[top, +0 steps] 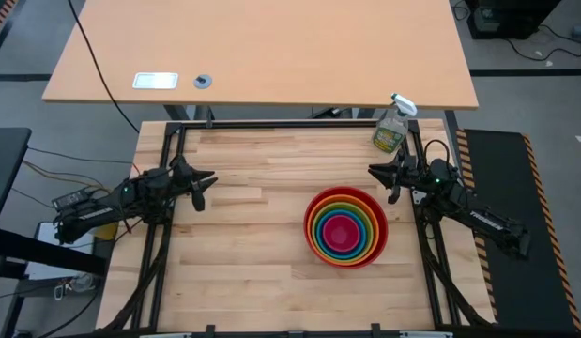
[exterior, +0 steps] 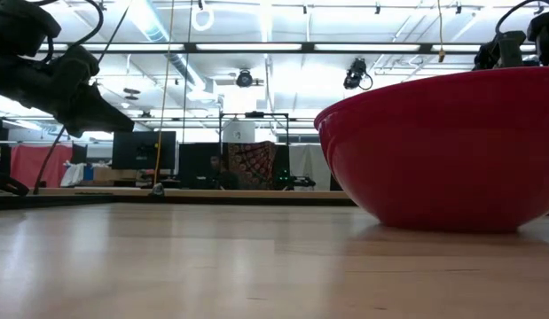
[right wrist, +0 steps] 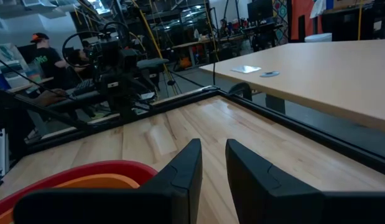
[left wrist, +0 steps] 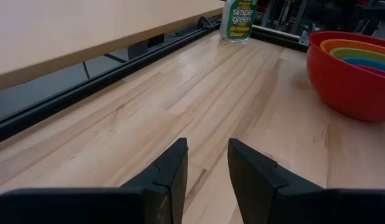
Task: Nest bowls inside each other
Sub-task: Return to Home Position
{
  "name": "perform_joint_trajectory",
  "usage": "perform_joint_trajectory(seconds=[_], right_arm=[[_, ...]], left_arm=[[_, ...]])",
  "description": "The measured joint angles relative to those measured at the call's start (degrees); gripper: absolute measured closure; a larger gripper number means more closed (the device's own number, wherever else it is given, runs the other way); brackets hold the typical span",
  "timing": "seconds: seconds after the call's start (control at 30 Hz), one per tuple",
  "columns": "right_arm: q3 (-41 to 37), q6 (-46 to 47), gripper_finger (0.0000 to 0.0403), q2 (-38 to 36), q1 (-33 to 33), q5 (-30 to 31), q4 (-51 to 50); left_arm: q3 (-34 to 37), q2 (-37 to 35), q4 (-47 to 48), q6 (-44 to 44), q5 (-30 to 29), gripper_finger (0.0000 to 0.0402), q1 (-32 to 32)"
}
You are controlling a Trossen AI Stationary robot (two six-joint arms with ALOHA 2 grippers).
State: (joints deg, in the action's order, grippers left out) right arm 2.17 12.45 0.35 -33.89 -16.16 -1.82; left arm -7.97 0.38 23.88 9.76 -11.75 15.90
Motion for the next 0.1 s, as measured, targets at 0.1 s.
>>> perform_joint_trajectory(seconds=[0.1], right_arm=[[0.00,0.00,0.0321,-0.01,0.00,0.01,-0.01]], left_arm=[[0.00,0.00,0.00,-0.02,0.00,0.0285,0.00]])
